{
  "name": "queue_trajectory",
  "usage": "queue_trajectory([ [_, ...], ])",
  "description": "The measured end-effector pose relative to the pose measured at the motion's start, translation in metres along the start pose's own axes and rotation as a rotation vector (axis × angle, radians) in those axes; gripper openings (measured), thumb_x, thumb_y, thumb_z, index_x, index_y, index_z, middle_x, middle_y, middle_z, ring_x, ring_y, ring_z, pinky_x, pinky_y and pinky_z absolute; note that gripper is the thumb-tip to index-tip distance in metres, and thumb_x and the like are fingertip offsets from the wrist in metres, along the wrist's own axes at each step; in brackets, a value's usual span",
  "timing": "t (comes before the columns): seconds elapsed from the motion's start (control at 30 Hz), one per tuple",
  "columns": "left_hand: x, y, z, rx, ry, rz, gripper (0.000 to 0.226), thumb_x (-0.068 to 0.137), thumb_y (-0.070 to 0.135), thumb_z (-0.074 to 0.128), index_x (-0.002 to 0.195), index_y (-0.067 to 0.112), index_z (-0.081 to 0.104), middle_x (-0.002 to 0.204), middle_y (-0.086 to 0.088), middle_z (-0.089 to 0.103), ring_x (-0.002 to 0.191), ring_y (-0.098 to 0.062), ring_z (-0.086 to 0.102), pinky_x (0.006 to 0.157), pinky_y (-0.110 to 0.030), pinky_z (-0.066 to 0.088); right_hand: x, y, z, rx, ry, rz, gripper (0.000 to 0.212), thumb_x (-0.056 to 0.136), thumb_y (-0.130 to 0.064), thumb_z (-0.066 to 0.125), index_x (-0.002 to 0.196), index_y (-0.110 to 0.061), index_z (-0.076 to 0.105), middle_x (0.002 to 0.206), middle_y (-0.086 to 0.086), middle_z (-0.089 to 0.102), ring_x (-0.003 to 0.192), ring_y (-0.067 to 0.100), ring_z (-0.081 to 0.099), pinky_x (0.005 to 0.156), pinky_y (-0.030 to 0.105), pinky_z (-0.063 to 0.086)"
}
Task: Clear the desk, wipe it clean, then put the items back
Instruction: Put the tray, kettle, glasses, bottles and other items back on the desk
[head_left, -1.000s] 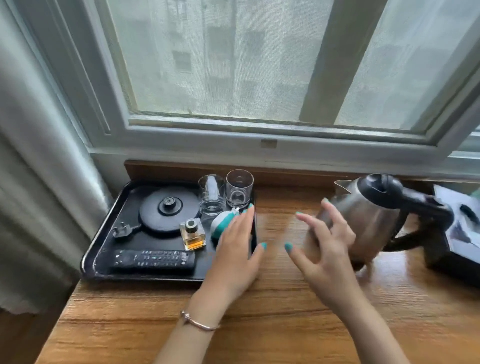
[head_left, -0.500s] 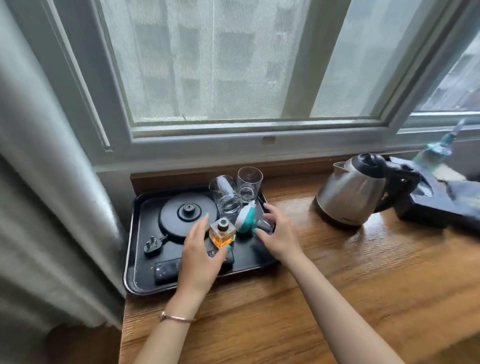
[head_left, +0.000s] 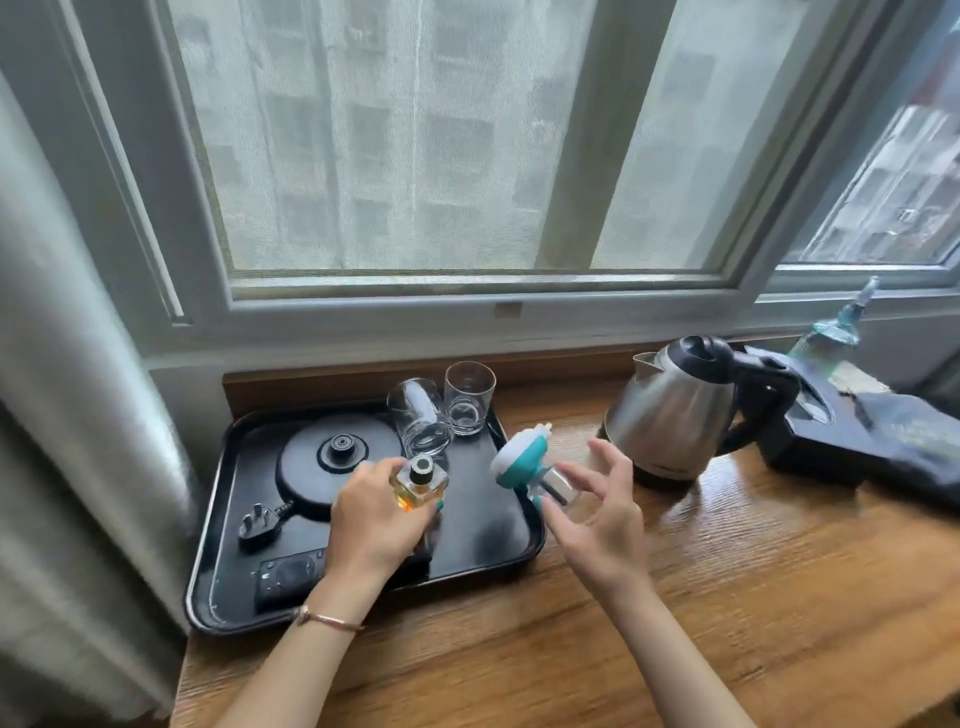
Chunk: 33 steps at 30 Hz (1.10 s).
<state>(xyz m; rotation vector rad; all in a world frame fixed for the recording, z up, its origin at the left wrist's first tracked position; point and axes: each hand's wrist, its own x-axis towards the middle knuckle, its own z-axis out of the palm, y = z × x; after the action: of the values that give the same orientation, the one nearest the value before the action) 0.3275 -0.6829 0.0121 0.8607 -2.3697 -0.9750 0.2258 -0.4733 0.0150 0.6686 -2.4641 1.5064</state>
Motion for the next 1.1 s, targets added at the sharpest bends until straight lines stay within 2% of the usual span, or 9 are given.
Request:
queue_trajectory([
  [0.1, -0.014, 0.025, 0.003, -0.056, -0.008, 0.093, 0.053, 0.061, 0.038, 0.087, 0.108, 0.025, 0.068, 0.093, 0.008, 0.061, 0.087, -0.014, 0.06, 0.08, -0.028, 0.048, -0.012, 0.013, -0.031, -0.051, 0.111, 0.038, 0.079, 0.067, -0.016, 0.089, 0.126, -0.034, 0.039, 0.102, -0.019, 0.066, 0.098, -0.013, 0.059, 0.08, -0.001, 0.038],
  [0.23, -0.042, 0.061, 0.025, -0.14, -0.139, 0.183, 0.051, 0.062, 0.045, 0.085, 0.108, 0.033, 0.066, 0.095, 0.014, 0.061, 0.088, -0.007, 0.06, 0.082, -0.027, 0.051, -0.024, 0.034, -0.058, -0.109, 0.166, 0.142, 0.079, 0.067, -0.016, 0.088, 0.124, -0.038, 0.038, 0.105, -0.011, 0.07, 0.103, 0.005, 0.062, 0.088, 0.023, 0.043],
  [0.33, -0.061, 0.076, 0.053, -0.134, -0.207, 0.195, 0.053, 0.063, 0.046, 0.084, 0.111, 0.031, 0.066, 0.099, 0.014, 0.061, 0.093, -0.007, 0.06, 0.085, -0.024, 0.048, -0.032, 0.045, -0.077, -0.141, 0.224, 0.186, 0.075, 0.068, -0.015, 0.087, 0.126, -0.03, 0.042, 0.107, -0.008, 0.071, 0.103, 0.01, 0.064, 0.088, 0.03, 0.045],
  [0.43, -0.077, 0.087, 0.075, -0.134, -0.237, 0.217, 0.054, 0.065, 0.046, 0.083, 0.114, 0.031, 0.065, 0.1, 0.013, 0.061, 0.095, -0.008, 0.06, 0.085, -0.021, 0.046, -0.043, 0.052, -0.091, -0.181, 0.264, 0.208, 0.074, 0.068, -0.016, 0.087, 0.125, -0.028, 0.042, 0.108, -0.008, 0.071, 0.099, 0.011, 0.065, 0.082, 0.025, 0.045],
  [0.53, -0.088, 0.096, 0.09, -0.15, -0.276, 0.256, 0.056, 0.065, 0.046, 0.083, 0.115, 0.029, 0.064, 0.101, 0.011, 0.061, 0.096, -0.009, 0.059, 0.088, -0.026, 0.048, -0.056, 0.059, -0.106, -0.211, 0.292, 0.229, 0.075, 0.068, -0.015, 0.087, 0.127, -0.025, 0.043, 0.107, -0.009, 0.069, 0.099, 0.008, 0.063, 0.08, 0.01, 0.041],
  [0.67, -0.093, 0.097, 0.107, -0.108, -0.318, 0.284, 0.055, 0.068, 0.046, 0.081, 0.115, 0.025, 0.062, 0.106, 0.008, 0.06, 0.099, -0.011, 0.057, 0.088, -0.025, 0.046, -0.07, 0.065, -0.121, -0.238, 0.338, 0.28, 0.078, 0.067, -0.017, 0.088, 0.128, -0.027, 0.042, 0.108, -0.007, 0.071, 0.103, 0.014, 0.065, 0.084, 0.028, 0.046],
  [0.87, -0.093, 0.089, 0.12, -0.074, -0.314, 0.305, 0.061, 0.07, 0.044, 0.081, 0.123, 0.023, 0.059, 0.111, 0.007, 0.059, 0.105, -0.012, 0.056, 0.091, -0.028, 0.048, -0.083, 0.068, -0.124, -0.282, 0.344, 0.33, 0.085, 0.066, -0.023, 0.089, 0.136, -0.03, 0.04, 0.114, -0.006, 0.07, 0.105, 0.013, 0.065, 0.093, 0.038, 0.051],
  [1.0, -0.094, 0.091, 0.119, -0.023, -0.317, 0.368, 0.08, 0.075, 0.05, 0.076, 0.143, 0.027, 0.041, 0.132, 0.008, 0.051, 0.123, -0.013, 0.049, 0.098, -0.029, 0.046, -0.087, 0.07, -0.123, -0.309, 0.32, 0.326, 0.082, 0.067, -0.027, 0.089, 0.135, -0.028, 0.043, 0.122, -0.004, 0.066, 0.109, 0.014, 0.062, 0.095, 0.043, 0.052],
  [1.1, -0.094, 0.09, 0.108, -0.022, -0.298, 0.418, 0.104, 0.072, 0.054, 0.076, 0.153, 0.027, 0.016, 0.156, 0.009, 0.018, 0.138, -0.011, 0.035, 0.098, -0.033, 0.047, -0.084, 0.065, -0.124, -0.386, 0.307, 0.255, 0.076, 0.067, -0.026, 0.088, 0.133, -0.023, 0.05, 0.128, -0.003, 0.061, 0.118, 0.018, 0.054, 0.098, 0.038, 0.046],
])
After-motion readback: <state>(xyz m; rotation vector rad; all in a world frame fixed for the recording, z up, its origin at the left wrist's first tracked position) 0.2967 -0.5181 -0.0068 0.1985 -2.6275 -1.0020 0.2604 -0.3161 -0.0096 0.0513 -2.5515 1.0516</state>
